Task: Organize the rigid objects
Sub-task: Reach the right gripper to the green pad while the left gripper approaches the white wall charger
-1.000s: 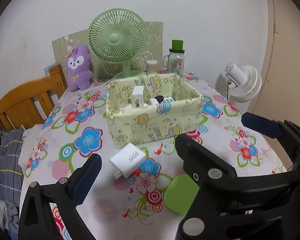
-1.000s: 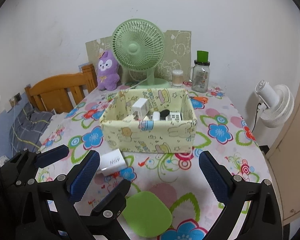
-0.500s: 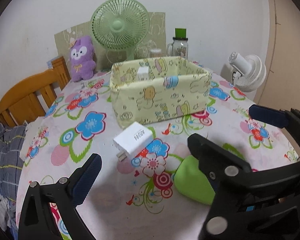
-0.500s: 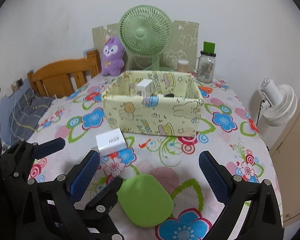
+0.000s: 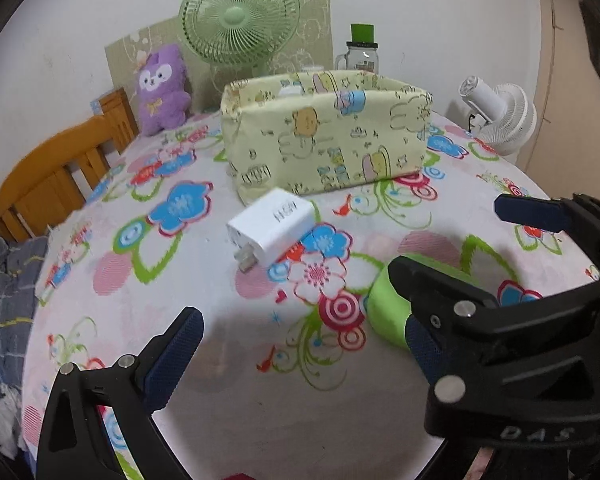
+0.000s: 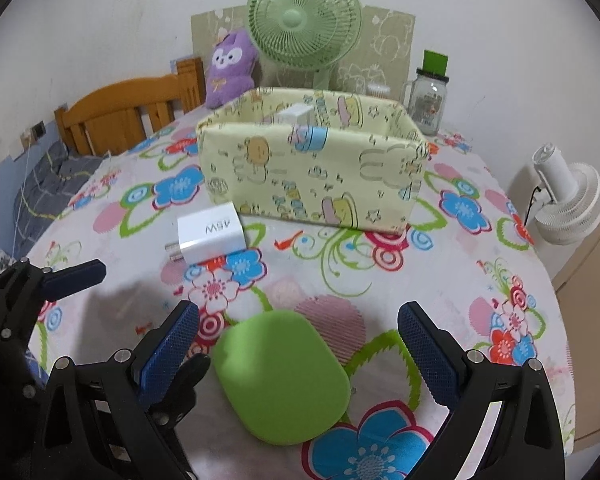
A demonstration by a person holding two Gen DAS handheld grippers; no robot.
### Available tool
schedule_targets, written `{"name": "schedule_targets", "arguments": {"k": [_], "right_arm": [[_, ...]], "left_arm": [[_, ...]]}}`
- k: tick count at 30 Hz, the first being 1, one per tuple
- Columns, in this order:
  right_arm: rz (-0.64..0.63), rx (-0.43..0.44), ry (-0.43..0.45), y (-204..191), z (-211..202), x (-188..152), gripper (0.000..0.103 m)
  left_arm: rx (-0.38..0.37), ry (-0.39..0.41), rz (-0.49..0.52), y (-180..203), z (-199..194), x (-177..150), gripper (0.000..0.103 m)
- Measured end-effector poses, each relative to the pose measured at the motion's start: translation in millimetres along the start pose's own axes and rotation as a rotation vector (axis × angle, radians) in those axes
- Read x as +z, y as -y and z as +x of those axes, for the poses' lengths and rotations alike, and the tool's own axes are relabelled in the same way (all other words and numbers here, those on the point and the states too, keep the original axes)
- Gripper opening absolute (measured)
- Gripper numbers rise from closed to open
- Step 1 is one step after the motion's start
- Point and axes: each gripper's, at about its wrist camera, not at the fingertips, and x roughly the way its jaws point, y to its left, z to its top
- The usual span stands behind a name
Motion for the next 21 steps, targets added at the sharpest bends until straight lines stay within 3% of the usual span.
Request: {"name": "schedule_targets", "arguments": {"k": [5, 14, 21], "right_arm": [[0.013, 0.003, -0.037, 4, 8, -7, 0.1], [-0.013, 0.005, -0.066, 1, 15, -12, 0.1], [-0.01, 0.022, -0.104, 3, 23, -14, 0.1]], "left_arm": [[-0.008, -0.029, -0.021, -5, 7, -7, 0.102], [0.075, -0.09, -0.052, -21, 22, -13, 0.103], [0.068, -0.068, -0.013, -16, 20, -17, 0.102]]}}
